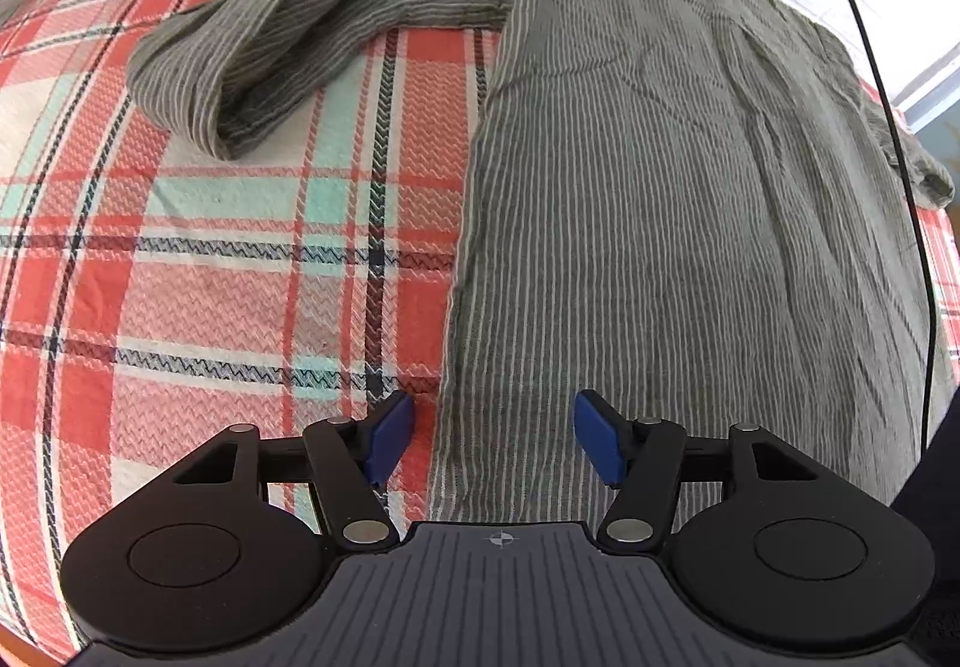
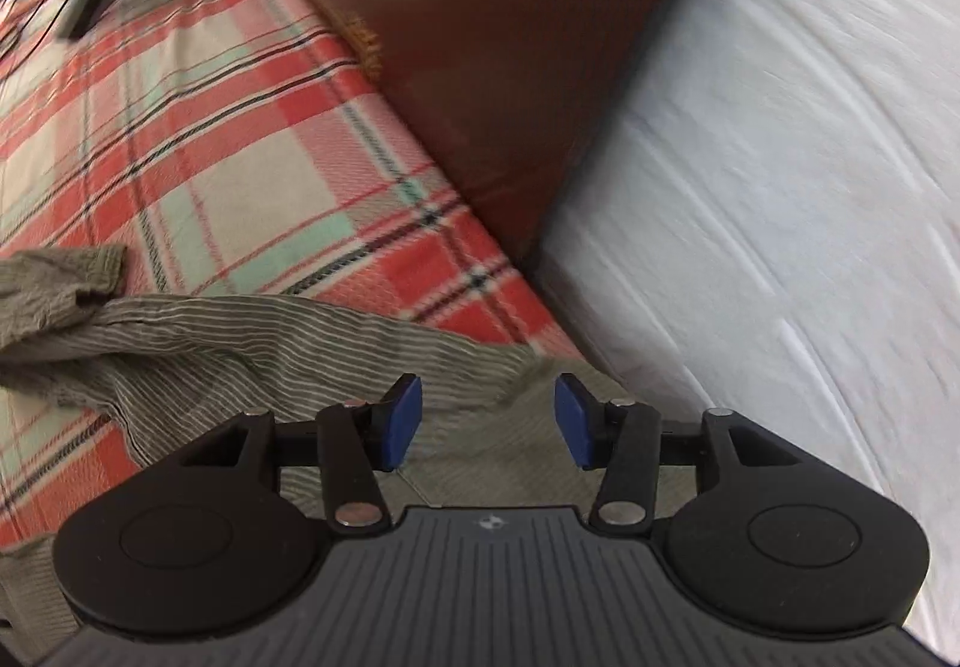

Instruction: Fold clothes

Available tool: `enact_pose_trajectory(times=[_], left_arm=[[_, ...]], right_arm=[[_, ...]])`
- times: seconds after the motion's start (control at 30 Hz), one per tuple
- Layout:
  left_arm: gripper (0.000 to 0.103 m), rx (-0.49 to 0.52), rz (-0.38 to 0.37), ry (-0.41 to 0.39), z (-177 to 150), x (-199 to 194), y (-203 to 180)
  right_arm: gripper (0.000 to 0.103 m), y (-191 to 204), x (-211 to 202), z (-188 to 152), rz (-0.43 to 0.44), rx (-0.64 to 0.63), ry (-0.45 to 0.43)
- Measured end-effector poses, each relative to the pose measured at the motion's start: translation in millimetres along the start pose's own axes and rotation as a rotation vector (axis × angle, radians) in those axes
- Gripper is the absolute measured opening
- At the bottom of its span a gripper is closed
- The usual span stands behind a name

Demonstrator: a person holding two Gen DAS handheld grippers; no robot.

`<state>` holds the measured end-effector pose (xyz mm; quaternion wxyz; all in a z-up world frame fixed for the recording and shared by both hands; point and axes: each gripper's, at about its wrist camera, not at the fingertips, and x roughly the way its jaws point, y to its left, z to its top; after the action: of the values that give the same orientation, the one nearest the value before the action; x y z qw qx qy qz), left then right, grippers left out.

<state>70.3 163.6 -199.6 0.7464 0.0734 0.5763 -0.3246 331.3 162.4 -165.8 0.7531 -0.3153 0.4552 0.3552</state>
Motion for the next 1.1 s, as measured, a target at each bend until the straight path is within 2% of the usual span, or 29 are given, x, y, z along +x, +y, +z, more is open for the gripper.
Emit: enact_pose_trajectory(times=[0.27,0.47,0.5,0.57,0.6,0.63,0.7,0.73,0.87,1.1], left_arm=[[0.072,-0.031,-0.010,0.018,4.6,3.5,4.0],[0.071,-0.067,-0.015,0.028,8.3,5.5,6.0],[0.071,-0.073,-0.012,0.028,8.8,5.8,6.2],[0.065,-0.073,0.008,0.026,9.7,6.0,5.4],[0.056,-0.069,0.023,0.025,10.2,5.9,4.7],[0.040,-0.065,0.038,0.023,10.7,5.8,4.1],[0.004,-0.070,0.048,0.022,12.6,5.9,6.9],[0.000,-0.085,0.033,0.023,13.4,5.8,9.7],[0.000,-0.093,0.005,0.006,13.7,0.7,11.2],[0.000,-0.054,-0.085,-0.044,13.4,-19.2,-11.3]], right_arm=[[0.057,13.3,33.4,13.2,0.045,-0.193,0.039],[0.057,14.2,50.5,15.4,0.085,-0.264,0.047],[0.054,13.3,53.0,15.5,0.095,-0.262,0.048],[0.034,7.9,55.5,16.0,0.138,-0.215,0.052],[0.015,4.8,55.5,16.2,0.153,-0.183,0.053],[0.008,2.8,54.5,15.9,0.156,-0.162,0.051],[0.005,-1.2,51.1,15.1,0.162,-0.124,0.042],[0.004,-3.6,46.9,14.3,0.166,-0.111,0.031],[0.003,-13.1,30.4,10.9,0.181,-0.058,-0.013],[0.003,-32.0,-0.1,2.8,0.207,0.033,-0.090]])
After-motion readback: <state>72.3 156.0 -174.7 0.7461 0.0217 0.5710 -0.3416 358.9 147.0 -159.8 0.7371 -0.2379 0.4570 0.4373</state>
